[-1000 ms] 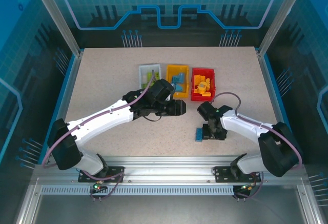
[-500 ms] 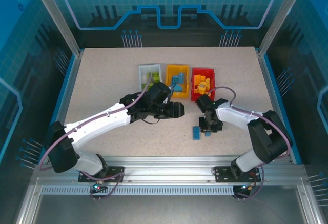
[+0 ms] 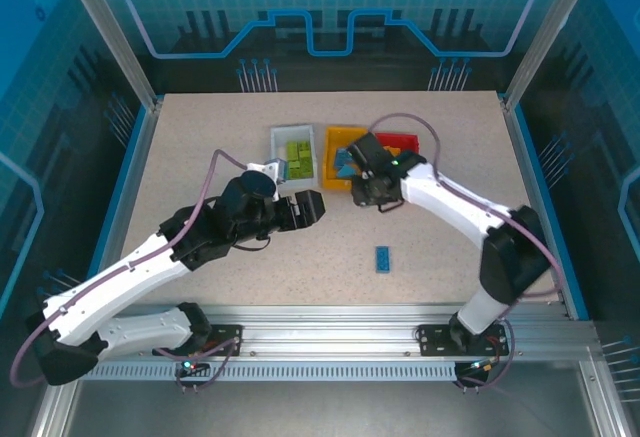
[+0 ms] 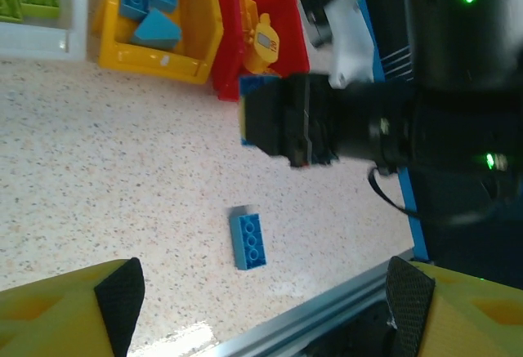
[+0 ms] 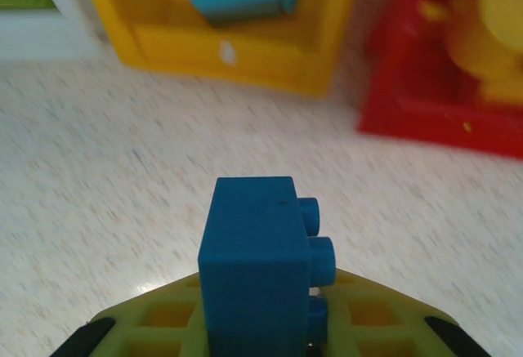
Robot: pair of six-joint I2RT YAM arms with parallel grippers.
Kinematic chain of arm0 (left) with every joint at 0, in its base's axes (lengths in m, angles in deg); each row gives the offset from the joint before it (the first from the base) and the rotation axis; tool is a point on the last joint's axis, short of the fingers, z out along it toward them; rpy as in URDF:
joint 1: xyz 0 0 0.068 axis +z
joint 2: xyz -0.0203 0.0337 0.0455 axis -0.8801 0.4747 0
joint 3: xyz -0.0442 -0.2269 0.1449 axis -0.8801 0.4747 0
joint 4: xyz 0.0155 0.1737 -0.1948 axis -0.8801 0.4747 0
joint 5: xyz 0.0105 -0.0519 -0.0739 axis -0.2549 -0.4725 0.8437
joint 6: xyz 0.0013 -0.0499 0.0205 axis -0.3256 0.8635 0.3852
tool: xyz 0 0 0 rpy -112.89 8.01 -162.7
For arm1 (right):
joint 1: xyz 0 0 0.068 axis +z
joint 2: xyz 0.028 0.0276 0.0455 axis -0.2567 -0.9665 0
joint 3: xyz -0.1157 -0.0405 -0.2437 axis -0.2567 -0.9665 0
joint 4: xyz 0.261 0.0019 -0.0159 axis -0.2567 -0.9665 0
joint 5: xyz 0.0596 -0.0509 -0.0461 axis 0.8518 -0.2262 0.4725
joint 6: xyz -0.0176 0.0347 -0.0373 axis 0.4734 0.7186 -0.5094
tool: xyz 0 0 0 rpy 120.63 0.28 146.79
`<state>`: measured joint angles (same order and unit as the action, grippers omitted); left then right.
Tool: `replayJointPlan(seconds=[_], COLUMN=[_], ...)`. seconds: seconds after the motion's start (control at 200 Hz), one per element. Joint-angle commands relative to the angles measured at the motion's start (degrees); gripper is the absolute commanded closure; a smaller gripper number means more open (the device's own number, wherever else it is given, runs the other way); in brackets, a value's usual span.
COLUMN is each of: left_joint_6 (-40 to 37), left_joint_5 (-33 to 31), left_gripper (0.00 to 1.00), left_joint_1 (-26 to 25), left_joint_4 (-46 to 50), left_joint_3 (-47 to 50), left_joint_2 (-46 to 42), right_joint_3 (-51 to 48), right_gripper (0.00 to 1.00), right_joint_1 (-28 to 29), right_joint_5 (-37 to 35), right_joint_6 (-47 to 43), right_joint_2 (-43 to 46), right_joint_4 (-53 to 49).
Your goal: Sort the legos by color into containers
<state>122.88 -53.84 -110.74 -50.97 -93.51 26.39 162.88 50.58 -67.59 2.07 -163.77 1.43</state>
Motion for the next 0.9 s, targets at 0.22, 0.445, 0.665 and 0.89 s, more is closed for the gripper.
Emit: replayJointPlan(seconds=[0.22,0.445,0.665,0.89], left_joint_6=[0.42,0.62,1.41,3.58], left_joint_5=[-1.08,1.2,4.63,4.51], left_gripper=[0.18,0.18,0.18,0.18], left_joint_1=[-0.23,-0.23,-1.08,-5.44], left_joint_4=[1.99,1.22,-0.24,-0.21], left_joint_3=[2.78,3.14,4.08,1.79], left_joint_2=[1.68,3.17,7.0,15.91], right_joint_3=[33.69,46.92,42.84,26.13], right_gripper=[0.78,0.56,0.45,0.49], right_joint_1=[-5.14,-7.45,-7.14,-5.42], right_joint_5=[6.89,8.97,8.61,3.34], right_joint_6=[-3.52,-5.74,-6.46,-5.64], right_joint_2=[-28.62,-36.43,-28.3,-9.31], right_joint_4=[-5.99,-10.41,-9.22,-5.65])
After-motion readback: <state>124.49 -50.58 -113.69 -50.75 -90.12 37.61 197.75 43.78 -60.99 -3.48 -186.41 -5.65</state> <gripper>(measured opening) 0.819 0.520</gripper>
